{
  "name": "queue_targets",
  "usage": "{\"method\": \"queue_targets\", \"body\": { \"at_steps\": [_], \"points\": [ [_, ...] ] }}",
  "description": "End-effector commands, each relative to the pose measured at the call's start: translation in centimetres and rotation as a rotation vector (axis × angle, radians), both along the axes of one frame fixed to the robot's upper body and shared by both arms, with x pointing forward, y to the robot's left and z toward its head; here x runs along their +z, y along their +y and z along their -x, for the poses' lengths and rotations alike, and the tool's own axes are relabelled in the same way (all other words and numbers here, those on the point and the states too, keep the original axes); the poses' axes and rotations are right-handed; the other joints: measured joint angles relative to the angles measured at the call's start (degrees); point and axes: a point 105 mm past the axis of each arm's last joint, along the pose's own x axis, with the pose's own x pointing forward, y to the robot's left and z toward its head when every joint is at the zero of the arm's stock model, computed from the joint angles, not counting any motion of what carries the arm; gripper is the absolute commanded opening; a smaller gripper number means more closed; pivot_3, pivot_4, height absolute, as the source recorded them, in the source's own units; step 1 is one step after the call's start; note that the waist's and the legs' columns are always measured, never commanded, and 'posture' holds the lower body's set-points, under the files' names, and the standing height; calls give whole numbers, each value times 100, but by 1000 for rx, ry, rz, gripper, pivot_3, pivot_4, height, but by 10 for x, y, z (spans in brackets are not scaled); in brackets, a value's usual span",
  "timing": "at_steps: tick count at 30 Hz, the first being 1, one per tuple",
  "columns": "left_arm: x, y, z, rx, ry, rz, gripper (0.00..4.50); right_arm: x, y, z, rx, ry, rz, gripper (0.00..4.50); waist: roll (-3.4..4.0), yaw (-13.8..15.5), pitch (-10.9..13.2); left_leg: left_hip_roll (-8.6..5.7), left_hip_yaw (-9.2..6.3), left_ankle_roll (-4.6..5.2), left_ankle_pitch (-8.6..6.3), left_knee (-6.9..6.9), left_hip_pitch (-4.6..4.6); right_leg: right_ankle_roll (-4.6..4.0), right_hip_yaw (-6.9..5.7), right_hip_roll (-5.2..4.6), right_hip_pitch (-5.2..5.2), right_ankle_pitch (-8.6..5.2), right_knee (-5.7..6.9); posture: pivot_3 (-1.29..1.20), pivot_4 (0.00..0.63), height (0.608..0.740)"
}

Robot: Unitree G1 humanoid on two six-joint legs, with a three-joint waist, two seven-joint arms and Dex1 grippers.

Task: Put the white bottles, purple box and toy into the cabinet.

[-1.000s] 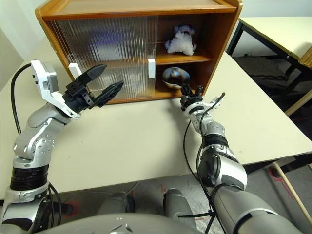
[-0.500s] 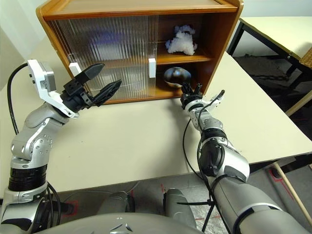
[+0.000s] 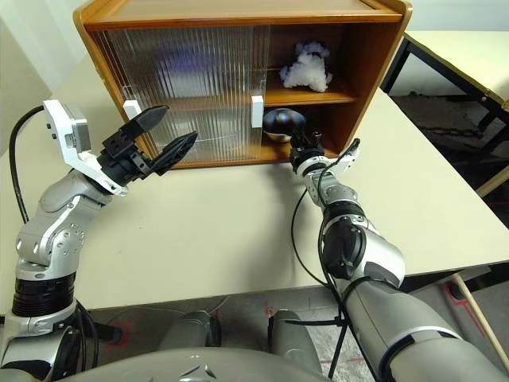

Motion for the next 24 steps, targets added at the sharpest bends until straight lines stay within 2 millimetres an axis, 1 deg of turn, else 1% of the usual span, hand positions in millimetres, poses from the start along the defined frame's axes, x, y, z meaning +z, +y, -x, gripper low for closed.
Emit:
{"method": "queue_targets", "body": {
  "at_steps": [1, 2, 6, 7, 12, 16, 22, 24],
  "points": [
    [0, -5, 1, -18, -1, 1, 4500, -3, -4, 0, -15, 23, 26, 2362, 0, 2, 0, 0, 0, 0, 0, 0, 0, -1, 0, 0, 0, 0, 0, 131, 0, 740],
    [0, -5, 1, -21, 0, 3, 4500, -4, -5, 0, -18, 26, 30, 2684, 0, 1, 0, 0, 0, 0, 0, 0, 0, -1, 0, 0, 0, 1, 0, 126, 0, 740],
    [0, -9, -1, -37, -2, 9, 4500, -7, -7, 2, -13, 30, 32, 4230, 0, -6, 0, 0, 1, 0, 0, 0, -1, -3, 0, -1, 0, 2, 0, 109, 0, 740],
    [0, -10, -1, -40, -2, 10, 4500, -7, -7, 3, -10, 30, 33, 4471, 0, -8, 0, 0, 1, 0, 0, 0, -1, -3, 0, -1, 0, 2, 0, 105, 0, 740],
    [-1, -14, -3, -53, -2, 20, 4500, -15, 1, 9, 38, 32, 23, 4471, 1, -17, -1, 0, 1, 0, 0, 0, 0, -3, 0, 0, 1, 2, -1, 89, 0, 740],
    [-3, -16, -3, -60, 1, 25, 4500, -16, 0, 14, 45, 20, 5, 4471, 1, -49, -1, 1, 1, 0, 0, 1, 1, -4, 0, 0, 1, 2, 1, 78, 0, 740],
    [-4, -18, -4, -73, 1, 29, 4500, -9, -4, 23, 40, -12, -6, 4471, 3, -143, -2, 3, -1, 0, 0, 1, -1, -4, -2, -2, 0, 3, 3, 68, 0, 740],
    [-4, -19, -6, -77, 0, 31, 4500, -3, -5, 26, 43, -32, -6, 4471, 3, -161, -2, 2, -1, 0, 0, 1, -1, -4, -2, -2, 0, 3, 3, 49, 0, 740]
  ]
}}
